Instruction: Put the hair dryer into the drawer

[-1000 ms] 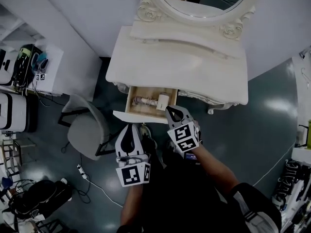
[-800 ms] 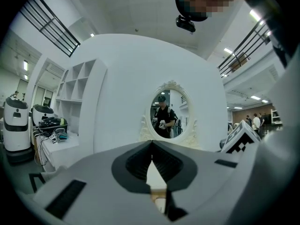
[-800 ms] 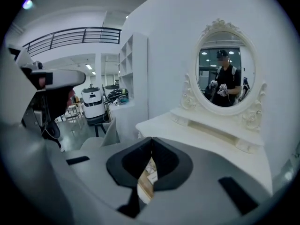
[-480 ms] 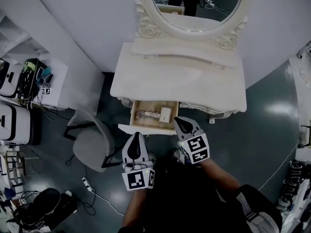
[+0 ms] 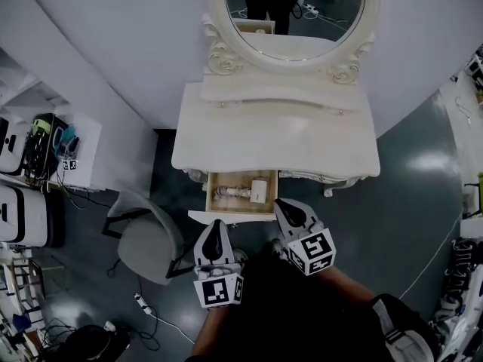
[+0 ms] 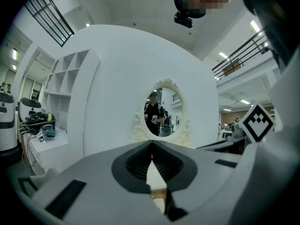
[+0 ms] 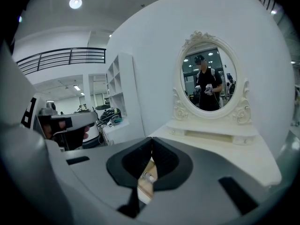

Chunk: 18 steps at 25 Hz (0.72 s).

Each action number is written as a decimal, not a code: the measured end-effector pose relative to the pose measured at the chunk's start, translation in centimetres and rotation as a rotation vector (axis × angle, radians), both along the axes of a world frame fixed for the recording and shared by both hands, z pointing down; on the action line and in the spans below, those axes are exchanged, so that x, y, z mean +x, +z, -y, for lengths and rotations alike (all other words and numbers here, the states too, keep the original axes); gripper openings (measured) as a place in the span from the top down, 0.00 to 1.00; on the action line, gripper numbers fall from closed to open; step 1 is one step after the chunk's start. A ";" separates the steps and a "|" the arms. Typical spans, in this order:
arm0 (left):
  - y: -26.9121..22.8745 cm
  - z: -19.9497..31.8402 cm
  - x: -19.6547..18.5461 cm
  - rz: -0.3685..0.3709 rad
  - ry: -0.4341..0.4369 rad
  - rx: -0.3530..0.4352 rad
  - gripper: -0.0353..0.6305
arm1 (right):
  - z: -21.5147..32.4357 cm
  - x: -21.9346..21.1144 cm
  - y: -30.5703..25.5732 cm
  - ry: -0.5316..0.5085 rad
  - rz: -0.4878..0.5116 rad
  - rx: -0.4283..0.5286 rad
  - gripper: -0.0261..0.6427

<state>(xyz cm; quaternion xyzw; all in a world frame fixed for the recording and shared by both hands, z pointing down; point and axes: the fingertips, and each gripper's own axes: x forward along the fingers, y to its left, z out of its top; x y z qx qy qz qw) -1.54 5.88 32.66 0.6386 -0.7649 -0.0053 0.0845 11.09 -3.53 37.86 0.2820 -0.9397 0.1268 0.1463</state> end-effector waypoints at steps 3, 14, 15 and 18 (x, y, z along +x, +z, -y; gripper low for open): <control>0.0 -0.5 -0.2 -0.003 0.016 0.006 0.91 | -0.9 0.0 -0.9 0.011 0.027 0.013 0.92; -0.1 -1.8 -0.7 0.005 0.061 0.002 0.91 | -4.2 -0.4 -3.4 0.045 0.085 0.024 0.91; -0.1 -1.8 -0.6 0.006 0.063 0.004 0.91 | -4.4 -0.4 -3.3 0.045 0.085 0.023 0.91; -0.2 -1.8 -0.5 0.008 0.069 0.009 0.91 | -4.5 -0.3 -3.2 0.051 0.089 0.024 0.91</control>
